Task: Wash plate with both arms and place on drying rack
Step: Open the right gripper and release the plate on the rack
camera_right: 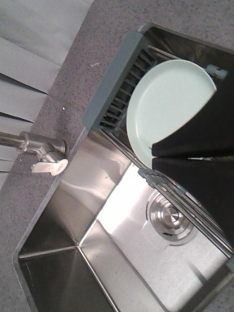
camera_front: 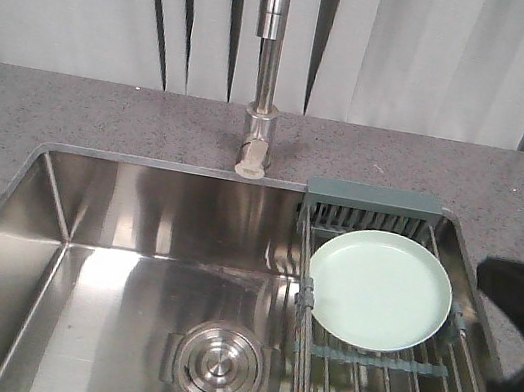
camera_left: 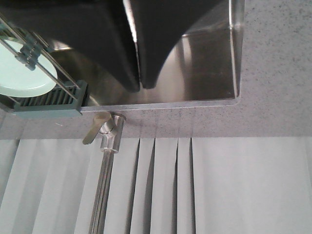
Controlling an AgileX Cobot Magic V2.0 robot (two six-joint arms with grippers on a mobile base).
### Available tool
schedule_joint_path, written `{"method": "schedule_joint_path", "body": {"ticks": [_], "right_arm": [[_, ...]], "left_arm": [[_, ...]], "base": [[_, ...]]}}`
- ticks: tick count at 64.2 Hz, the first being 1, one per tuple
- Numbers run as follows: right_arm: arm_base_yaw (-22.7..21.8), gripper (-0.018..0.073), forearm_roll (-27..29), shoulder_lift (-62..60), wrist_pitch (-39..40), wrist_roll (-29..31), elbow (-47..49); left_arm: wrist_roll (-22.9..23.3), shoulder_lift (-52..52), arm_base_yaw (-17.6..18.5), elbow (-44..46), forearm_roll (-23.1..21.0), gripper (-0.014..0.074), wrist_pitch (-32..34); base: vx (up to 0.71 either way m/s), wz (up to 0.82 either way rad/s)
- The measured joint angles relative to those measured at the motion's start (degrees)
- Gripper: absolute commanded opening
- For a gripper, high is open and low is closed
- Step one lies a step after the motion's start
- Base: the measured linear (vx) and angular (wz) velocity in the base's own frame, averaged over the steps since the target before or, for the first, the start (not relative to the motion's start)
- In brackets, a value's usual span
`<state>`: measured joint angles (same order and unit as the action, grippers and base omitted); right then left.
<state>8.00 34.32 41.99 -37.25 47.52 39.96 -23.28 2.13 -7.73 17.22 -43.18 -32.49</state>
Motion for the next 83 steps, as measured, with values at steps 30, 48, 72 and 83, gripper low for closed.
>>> {"method": "schedule_joint_path", "body": {"ticks": [30, 48, 72, 83], "right_arm": [[0.0, -0.0007, 1.0, -18.0, 7.9, 1.2, -21.4], [0.0, -0.0007, 1.0, -18.0, 7.7, 1.2, -21.4], [0.0, -0.0007, 1.0, -18.0, 7.7, 1.2, -21.4], [0.0, -0.0007, 1.0, -18.0, 7.7, 1.2, -21.4]], "left_arm": [[-11.4, 0.0, 0.0, -2.5, -7.3, -0.0006, 5.5], [-11.7, 0.0, 0.0, -2.5, -7.3, -0.0006, 5.5], [-11.7, 0.0, 0.0, -2.5, -7.3, -0.0006, 5.5], [-11.7, 0.0, 0.0, -2.5, -7.3, -0.0006, 5.5]], "base": [[0.0, 0.0], [0.0, 0.0], [0.0, 0.0], [0.0, 0.0]]}}
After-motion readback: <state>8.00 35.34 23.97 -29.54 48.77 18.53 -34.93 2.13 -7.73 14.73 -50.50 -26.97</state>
